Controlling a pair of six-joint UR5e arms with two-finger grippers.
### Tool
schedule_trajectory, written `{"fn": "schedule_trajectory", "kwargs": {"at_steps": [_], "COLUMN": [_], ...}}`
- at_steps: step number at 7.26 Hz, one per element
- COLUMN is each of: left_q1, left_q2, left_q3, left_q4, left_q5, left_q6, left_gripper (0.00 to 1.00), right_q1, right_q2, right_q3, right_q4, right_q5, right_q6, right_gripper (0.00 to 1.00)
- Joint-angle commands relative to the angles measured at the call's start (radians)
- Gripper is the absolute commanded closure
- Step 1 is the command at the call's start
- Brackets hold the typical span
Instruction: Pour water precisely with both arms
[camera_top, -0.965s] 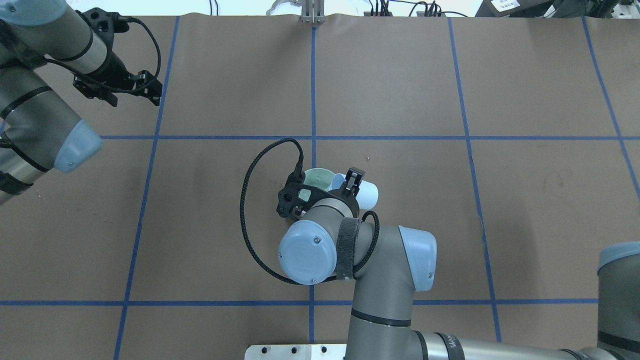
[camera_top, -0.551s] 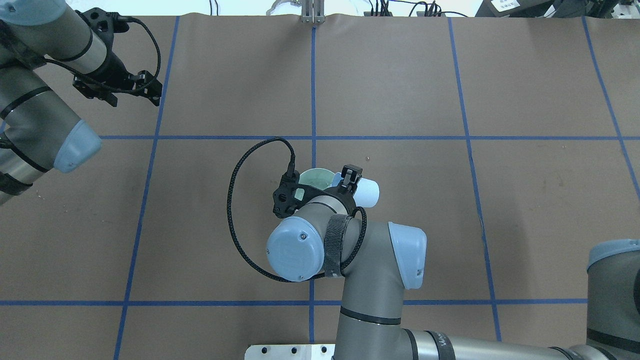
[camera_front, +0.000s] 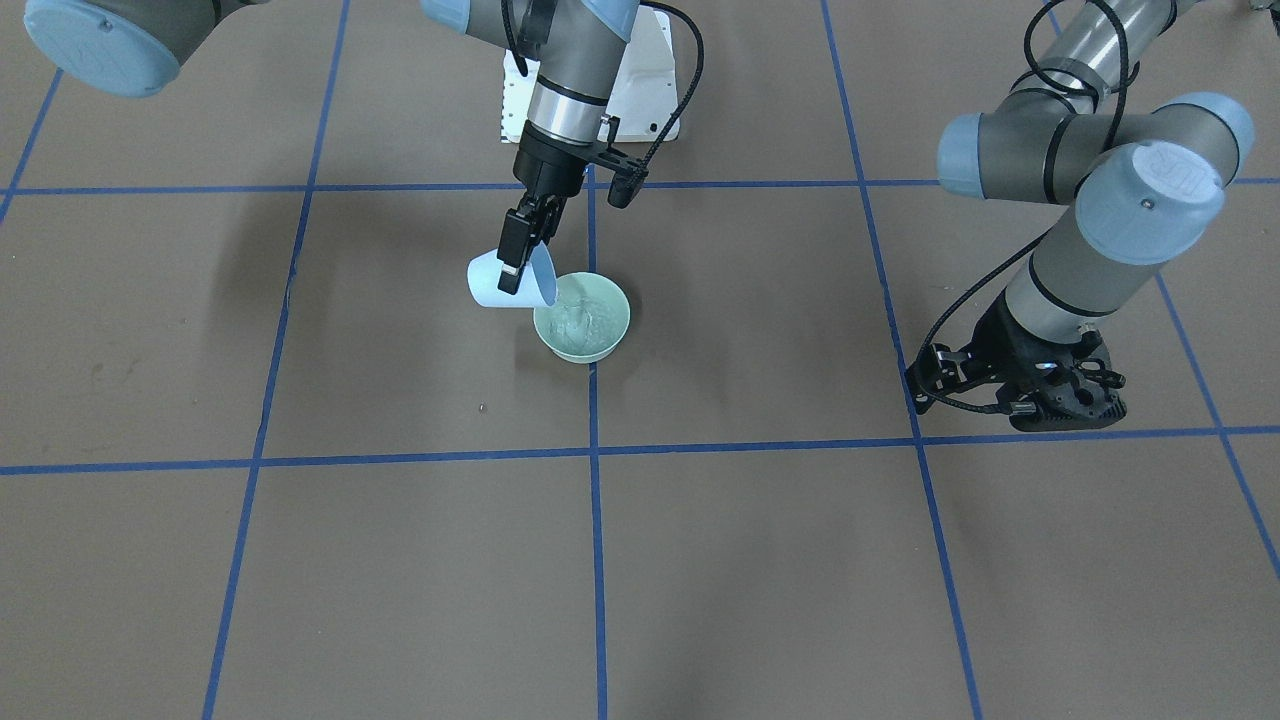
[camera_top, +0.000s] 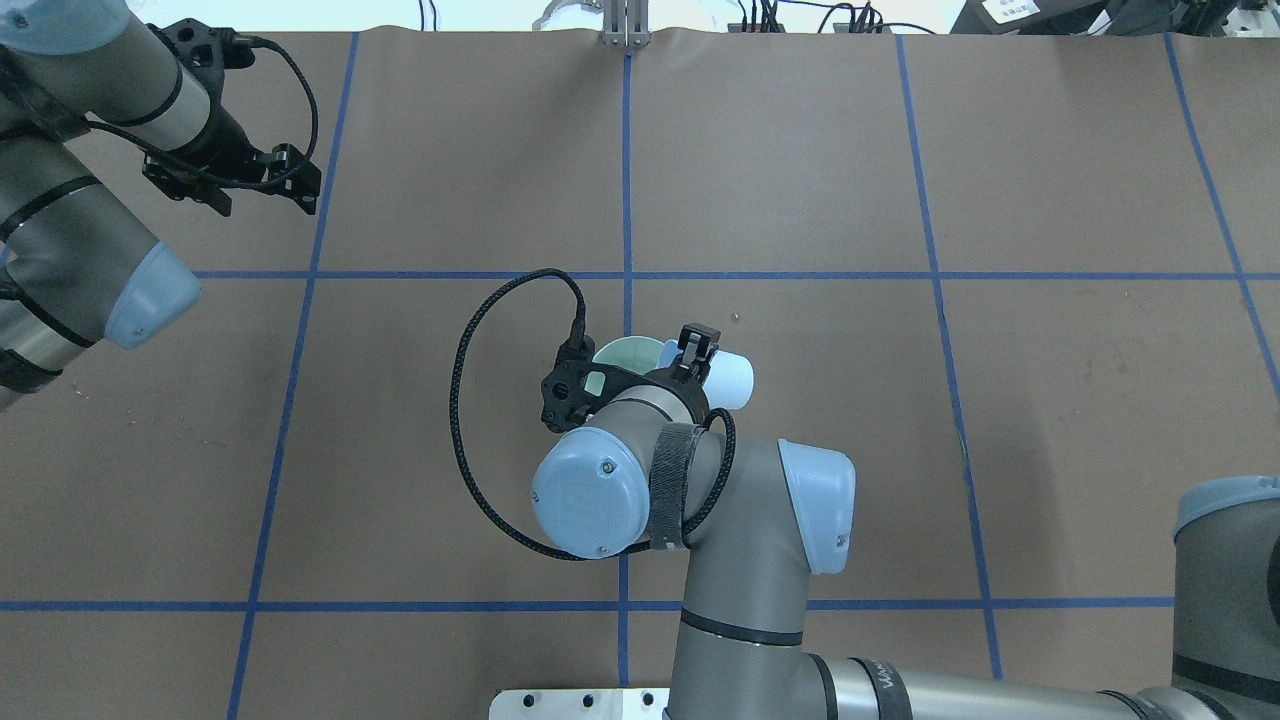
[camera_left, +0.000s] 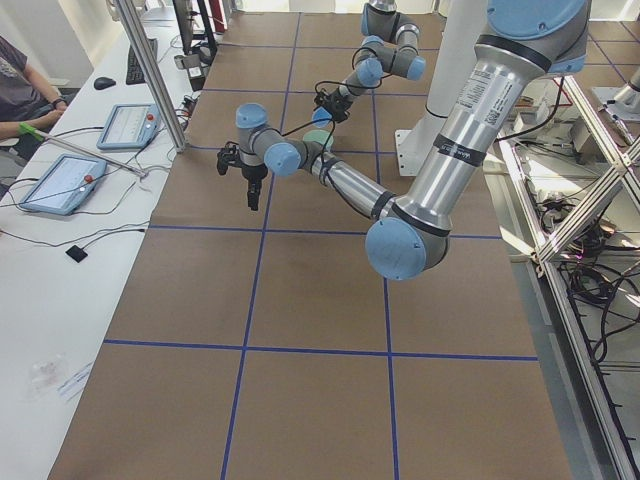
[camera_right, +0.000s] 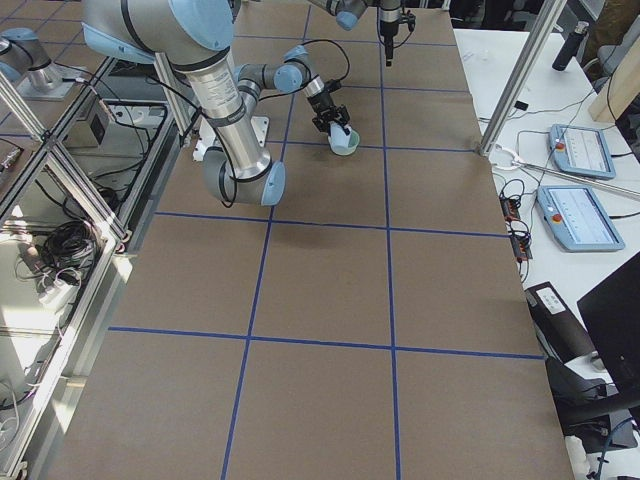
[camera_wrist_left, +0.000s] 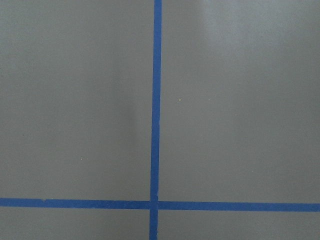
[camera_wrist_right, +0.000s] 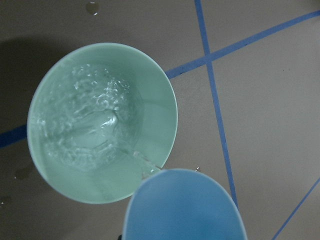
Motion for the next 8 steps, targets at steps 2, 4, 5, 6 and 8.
{"fn": "schedule_trajectory", "kwargs": {"at_steps": [2, 4, 5, 6, 8], "left_q1": [0.002, 0.002, 0.002, 0.002, 0.002], "left_q2": [-0.001, -0.001, -0.001, -0.001, -0.001], "left_q3": [-0.002, -0.005, -0.008, -0.011, -0.023], "left_q4": [0.0, 0.001, 0.001, 0.003, 0.008], "left_q5": [0.0, 0.0, 0.0, 0.0, 0.0], "left_q6": [0.0, 0.0, 0.0, 0.0, 0.0], "left_gripper": [0.0, 0.0, 0.0, 0.0, 0.0], "right_q1": [0.007, 0.014, 0.03, 0.033, 0.04], "right_q2": [-0.059, -0.181, -0.227, -0.298, -0.515], "right_q3": [0.029, 0.127, 0.182, 0.234, 0.314], "right_q4": [0.183, 0.361, 0.369, 0.435, 0.645], "right_q5": [0.015, 0.065, 0.087, 0.087, 0.09], "right_q6": [0.115, 0.244, 0.322, 0.38, 0.428], "right_gripper": [0.91, 0.92, 0.92, 0.92, 0.92]}}
